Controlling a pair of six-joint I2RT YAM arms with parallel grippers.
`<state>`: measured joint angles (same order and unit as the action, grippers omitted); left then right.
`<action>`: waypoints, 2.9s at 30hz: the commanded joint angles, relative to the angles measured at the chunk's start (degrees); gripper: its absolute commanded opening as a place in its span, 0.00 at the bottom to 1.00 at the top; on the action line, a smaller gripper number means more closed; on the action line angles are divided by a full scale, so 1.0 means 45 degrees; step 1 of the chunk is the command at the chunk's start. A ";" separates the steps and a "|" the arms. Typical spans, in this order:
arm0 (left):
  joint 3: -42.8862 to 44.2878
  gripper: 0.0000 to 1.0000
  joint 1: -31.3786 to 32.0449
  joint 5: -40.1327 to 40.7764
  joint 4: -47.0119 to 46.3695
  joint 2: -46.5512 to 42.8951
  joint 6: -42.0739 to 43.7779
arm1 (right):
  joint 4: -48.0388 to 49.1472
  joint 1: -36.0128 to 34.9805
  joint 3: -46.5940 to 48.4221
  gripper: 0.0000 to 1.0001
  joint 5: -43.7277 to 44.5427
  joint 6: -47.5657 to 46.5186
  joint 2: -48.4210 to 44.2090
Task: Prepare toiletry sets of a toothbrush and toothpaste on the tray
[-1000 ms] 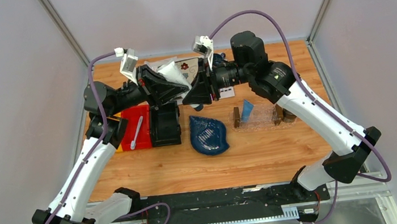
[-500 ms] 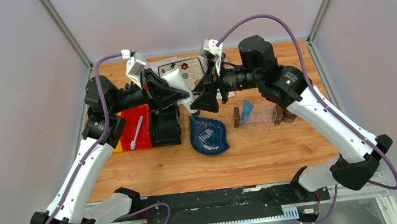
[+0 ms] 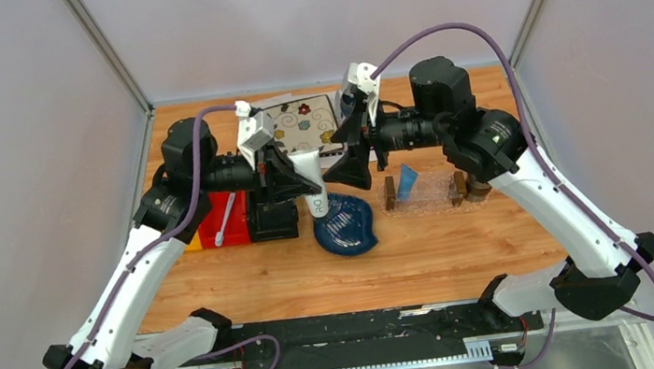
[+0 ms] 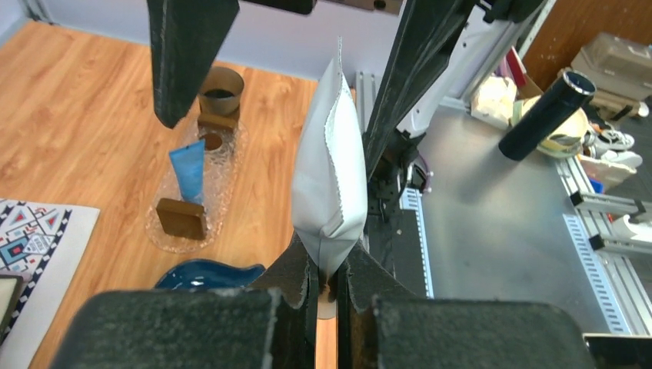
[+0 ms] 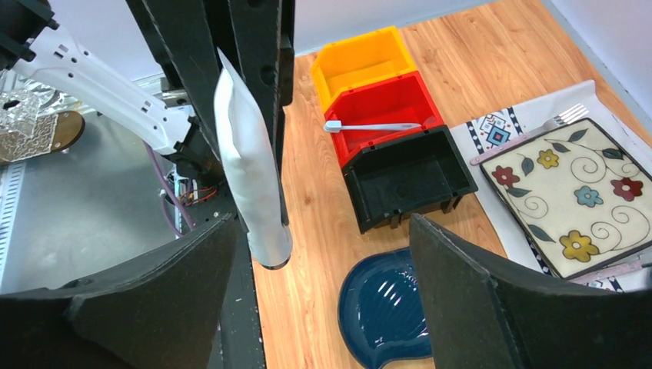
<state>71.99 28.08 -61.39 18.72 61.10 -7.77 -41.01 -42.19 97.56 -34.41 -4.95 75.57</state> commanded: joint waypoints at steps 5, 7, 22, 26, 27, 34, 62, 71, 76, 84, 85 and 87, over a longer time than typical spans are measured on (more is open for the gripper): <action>0.0800 0.00 0.0577 0.0300 0.2148 0.0387 0.2663 | 0.0071 -0.0057 0.0645 0.88 -0.1102 0.0124 0.0238; 0.0780 0.00 0.0636 0.0321 0.2207 0.0484 0.2761 | 0.0091 -0.0115 0.0587 0.88 -0.1142 0.0124 0.0277; 0.0917 0.00 0.0909 0.0340 0.2441 0.0758 0.2977 | 0.0247 -0.0447 0.0410 0.66 -0.1552 0.0163 0.0882; 0.0936 0.00 0.0949 0.0340 0.2500 0.0758 0.3035 | 0.0169 -0.0545 0.0488 0.54 -0.1629 0.0143 0.1019; 0.0937 0.00 0.0949 0.0360 0.2500 0.0758 0.3016 | 0.0130 -0.0565 0.0508 0.52 -0.1630 0.0124 0.1038; 0.0898 0.00 0.0988 0.0340 0.2637 0.0777 0.3172 | -0.0006 -0.0643 0.0586 0.13 -0.1708 -0.0032 0.1058; -0.0176 0.57 0.0968 0.4030 0.1896 -0.0472 0.3524 | 0.2121 0.1562 -0.2674 0.00 0.6939 -0.1166 -0.2493; -0.0586 0.55 0.0812 0.5476 0.1368 -0.0726 0.3309 | 0.2903 0.4004 -0.4998 0.00 0.8329 -0.0560 -0.4487; -0.0820 0.55 0.0695 0.5867 0.1153 -0.0824 0.3290 | 0.3137 0.4864 -0.6424 0.00 0.8780 -0.0443 -0.5405; -0.1094 0.54 0.0539 0.6335 0.0723 -0.0883 0.3114 | 0.4014 0.5216 -0.8201 0.00 0.8936 -0.0345 -0.5875; -0.1172 0.54 0.0519 0.6394 0.0587 -0.0883 0.3055 | 0.4133 0.5236 -0.8512 0.00 0.8975 -0.0307 -0.5875; -0.1231 0.54 0.0422 0.6686 0.0469 -0.0883 0.2938 | 0.4386 0.5255 -0.8788 0.00 0.9015 -0.0092 -0.5856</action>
<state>67.07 30.79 -33.71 24.45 58.33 6.68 -28.38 -18.94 59.75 4.71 -7.09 50.37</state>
